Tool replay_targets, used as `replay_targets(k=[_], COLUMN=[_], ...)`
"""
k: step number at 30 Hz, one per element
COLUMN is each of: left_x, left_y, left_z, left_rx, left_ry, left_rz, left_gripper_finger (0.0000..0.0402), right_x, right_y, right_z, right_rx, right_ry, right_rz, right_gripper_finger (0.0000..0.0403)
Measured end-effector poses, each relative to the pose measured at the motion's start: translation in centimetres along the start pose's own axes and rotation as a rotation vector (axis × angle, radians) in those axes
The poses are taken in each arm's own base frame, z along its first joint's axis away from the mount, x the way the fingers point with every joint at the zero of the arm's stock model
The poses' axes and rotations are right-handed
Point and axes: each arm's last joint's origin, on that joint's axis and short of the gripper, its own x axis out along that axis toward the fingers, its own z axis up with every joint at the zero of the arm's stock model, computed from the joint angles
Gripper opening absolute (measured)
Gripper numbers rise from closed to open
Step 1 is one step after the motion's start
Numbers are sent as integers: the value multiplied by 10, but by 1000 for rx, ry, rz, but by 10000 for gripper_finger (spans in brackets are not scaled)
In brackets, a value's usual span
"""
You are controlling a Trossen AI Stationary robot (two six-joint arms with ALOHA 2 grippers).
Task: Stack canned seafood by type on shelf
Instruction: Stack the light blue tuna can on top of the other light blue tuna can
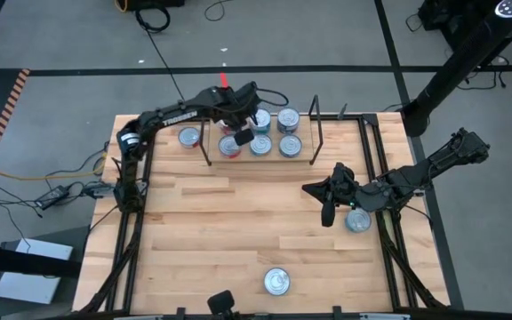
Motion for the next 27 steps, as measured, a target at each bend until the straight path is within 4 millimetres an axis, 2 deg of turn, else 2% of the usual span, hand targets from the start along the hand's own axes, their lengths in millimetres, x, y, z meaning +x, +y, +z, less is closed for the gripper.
replay_targets(k=[6,12,21,27], left_x=[-24,-38,-66,-84], left_y=[-1,-19,-67,-105], left_z=[2,-9,-57,-91], left_rx=[-76,-102,-94,-64], left_ry=[-197,-421,-666,-742], left_rz=[-38,-127,-232,-352], left_gripper_finger=[6,4,2,2], right_x=[0,0,13,23], right_y=[0,-1,-15,-26], right_z=[0,0,5,12], right_rx=[-42,-98,-118,-130], right_ry=[-3,3,94,145], right_rz=[0,-6,57,136], right_gripper_finger=[9,10,8,8])
